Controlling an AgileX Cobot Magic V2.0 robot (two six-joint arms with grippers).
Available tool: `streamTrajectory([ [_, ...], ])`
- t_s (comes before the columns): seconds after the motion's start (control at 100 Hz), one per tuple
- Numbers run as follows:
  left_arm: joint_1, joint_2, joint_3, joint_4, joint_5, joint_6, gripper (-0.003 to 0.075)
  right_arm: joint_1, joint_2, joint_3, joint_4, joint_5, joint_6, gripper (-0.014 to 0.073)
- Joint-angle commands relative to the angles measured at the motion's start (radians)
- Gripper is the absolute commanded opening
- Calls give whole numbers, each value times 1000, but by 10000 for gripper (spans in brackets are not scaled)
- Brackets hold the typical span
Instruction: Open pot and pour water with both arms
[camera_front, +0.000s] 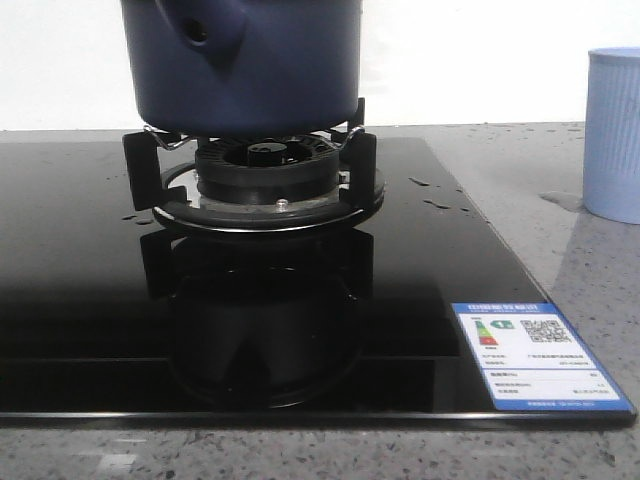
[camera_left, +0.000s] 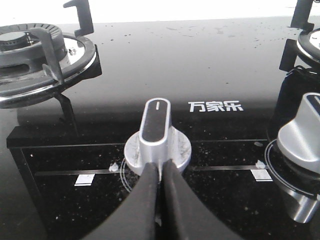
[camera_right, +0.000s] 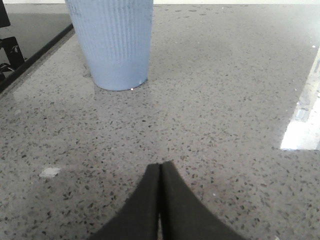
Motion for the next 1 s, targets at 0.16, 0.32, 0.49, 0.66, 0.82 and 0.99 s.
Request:
streamTrajectory([
  [0.16,3,-26,34,-11,-45,-11,-19,-4,-18,28,2,-12,-9,-74],
  [0.32,3,-26,34,-11,-45,-11,-19,-4,-18,28,2,-12,-9,-74],
  [0.49,3,-26,34,-11,-45,-11,-19,-4,-18,28,2,-12,-9,-74],
  [0.66,3,-26,34,-11,-45,-11,-19,-4,-18,28,-85,-11,-9,-74],
  [0.82,3,-26,34,31,-45,-11,-19,-4,-18,28,-95,-23,-9,-74],
  [0.99,3,-26,34,91,-50,-11,-19,-4,-18,28,5,-277,-9,-74],
])
